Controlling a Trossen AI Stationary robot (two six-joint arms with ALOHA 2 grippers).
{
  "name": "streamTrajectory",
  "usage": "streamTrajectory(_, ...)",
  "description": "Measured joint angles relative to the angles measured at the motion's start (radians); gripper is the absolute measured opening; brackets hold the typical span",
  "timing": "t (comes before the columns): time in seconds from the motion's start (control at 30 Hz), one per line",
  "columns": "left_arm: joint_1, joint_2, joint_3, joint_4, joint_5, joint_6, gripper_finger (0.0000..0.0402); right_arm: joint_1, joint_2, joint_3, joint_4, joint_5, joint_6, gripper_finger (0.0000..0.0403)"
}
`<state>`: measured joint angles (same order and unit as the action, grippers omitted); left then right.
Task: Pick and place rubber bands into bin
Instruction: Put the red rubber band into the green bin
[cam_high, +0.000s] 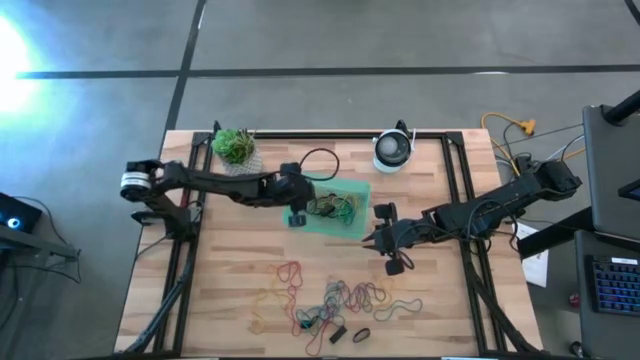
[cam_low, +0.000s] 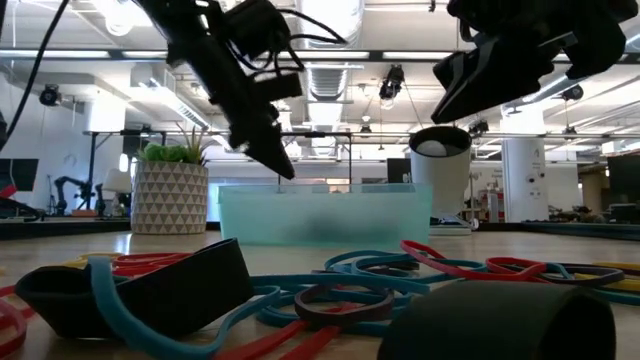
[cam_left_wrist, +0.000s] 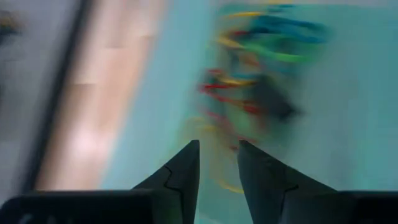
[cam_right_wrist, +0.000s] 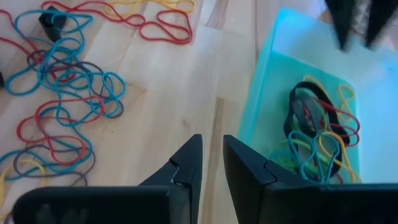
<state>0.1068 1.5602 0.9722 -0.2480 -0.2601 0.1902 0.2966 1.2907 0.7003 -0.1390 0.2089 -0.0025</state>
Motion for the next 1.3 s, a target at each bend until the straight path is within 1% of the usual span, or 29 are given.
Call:
streamTrajectory(0.1,-0.037,-0.039,-0.002,-0.074,0.133,-0.023,0.0094,0.000,0.000,-0.008,-0.005,0.000,0.000,0.0059)
streamTrajectory(0.17,-0.069,-0.065,-0.002,-0.097,0.176,-0.059,0.0094,0.000,0.000,-0.013,-0.005,0.000,0.000,0.0060)
streamTrajectory(0.37,-0.205,-0.121,-0.017,-0.110,0.191,-0.089,0.0094,0.000,0.000,-0.034,-0.001,0.000,0.030,0.0061)
streamTrajectory(0.53,-0.313,-0.136,-0.022,-0.098,0.187,-0.168,0.0094,0.000,0.000,-0.074,0.041,-0.007,0.092,0.0061)
streamTrajectory(0.6,-0.354,-0.135,-0.032,-0.083,0.180,-0.192,0.0094,0.000,0.008,-0.094,0.101,-0.049,0.099,0.0061)
streamTrajectory(0.67,-0.388,-0.127,-0.048,-0.037,0.171,-0.210,0.0094,0.000,0.027,-0.113,0.192,-0.123,0.087,0.0061)
streamTrajectory(0.77,-0.426,-0.118,-0.080,0.044,0.147,-0.210,0.0094,0.000,0.082,-0.136,0.374,-0.273,0.058,0.0061)
streamTrajectory(0.83,-0.437,-0.116,-0.105,0.101,0.145,-0.210,0.0094,0.000,0.136,-0.142,0.465,-0.371,0.055,0.0061)
streamTrajectory(0.9,-0.445,-0.117,-0.129,0.118,0.145,-0.218,0.0094,0.001,0.196,-0.140,0.520,-0.423,0.055,0.0061)
streamTrajectory(1.17,-0.445,-0.122,-0.166,0.126,0.126,-0.253,0.0094,0.007,0.426,-0.048,0.549,-0.444,0.062,0.0061)
streamTrajectory(1.3,-0.445,-0.130,-0.168,0.125,0.123,-0.253,0.0094,0.007,0.507,0.006,0.550,-0.446,0.073,0.0060)
